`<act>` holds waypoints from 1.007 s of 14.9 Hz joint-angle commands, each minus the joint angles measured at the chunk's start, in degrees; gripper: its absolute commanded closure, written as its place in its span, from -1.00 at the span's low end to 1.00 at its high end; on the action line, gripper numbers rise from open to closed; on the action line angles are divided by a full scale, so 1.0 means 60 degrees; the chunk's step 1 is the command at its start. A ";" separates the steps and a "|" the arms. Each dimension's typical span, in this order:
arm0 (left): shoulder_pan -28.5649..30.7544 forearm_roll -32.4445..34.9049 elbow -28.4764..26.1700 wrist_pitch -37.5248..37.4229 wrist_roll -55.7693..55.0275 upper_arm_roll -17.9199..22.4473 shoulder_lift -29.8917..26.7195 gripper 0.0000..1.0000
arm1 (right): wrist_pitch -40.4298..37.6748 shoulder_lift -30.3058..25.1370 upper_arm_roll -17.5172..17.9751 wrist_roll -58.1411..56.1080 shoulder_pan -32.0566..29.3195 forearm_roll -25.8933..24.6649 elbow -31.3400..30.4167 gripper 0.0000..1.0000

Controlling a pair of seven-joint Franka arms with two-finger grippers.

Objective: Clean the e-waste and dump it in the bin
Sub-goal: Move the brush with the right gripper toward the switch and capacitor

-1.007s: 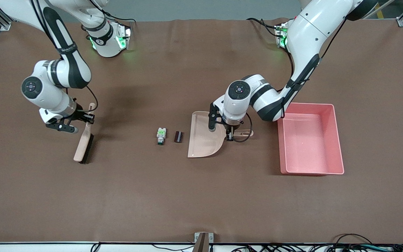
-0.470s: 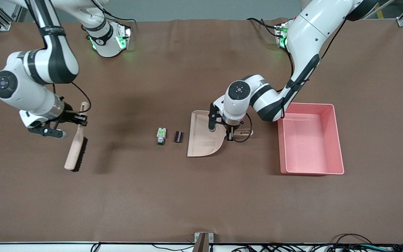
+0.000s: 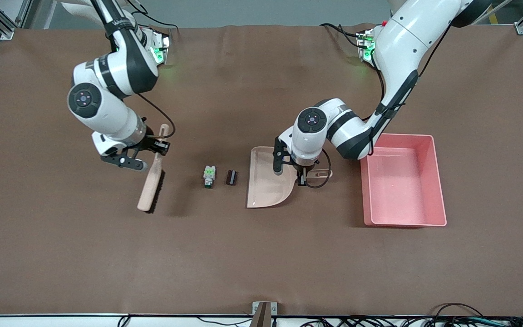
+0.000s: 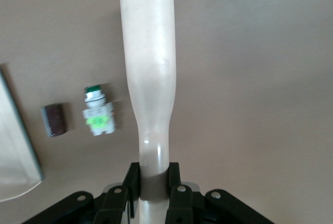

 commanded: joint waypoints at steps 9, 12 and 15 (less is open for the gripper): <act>-0.0670 0.0175 0.0926 -0.0800 -0.0707 0.0052 0.0380 0.83 | 0.1867 0.0776 -0.0108 0.0242 0.0632 0.0272 -0.1416 0.99; -0.0715 0.0190 0.0926 -0.0962 -0.0736 0.0082 0.0410 0.83 | 0.1897 0.0819 -0.0108 0.0565 0.0925 0.0287 -0.1387 0.99; -0.0803 0.0248 0.0926 -0.0962 -0.0970 0.0096 0.0482 0.83 | 0.1999 0.0951 -0.0108 0.0974 0.1364 0.0287 -0.1358 0.99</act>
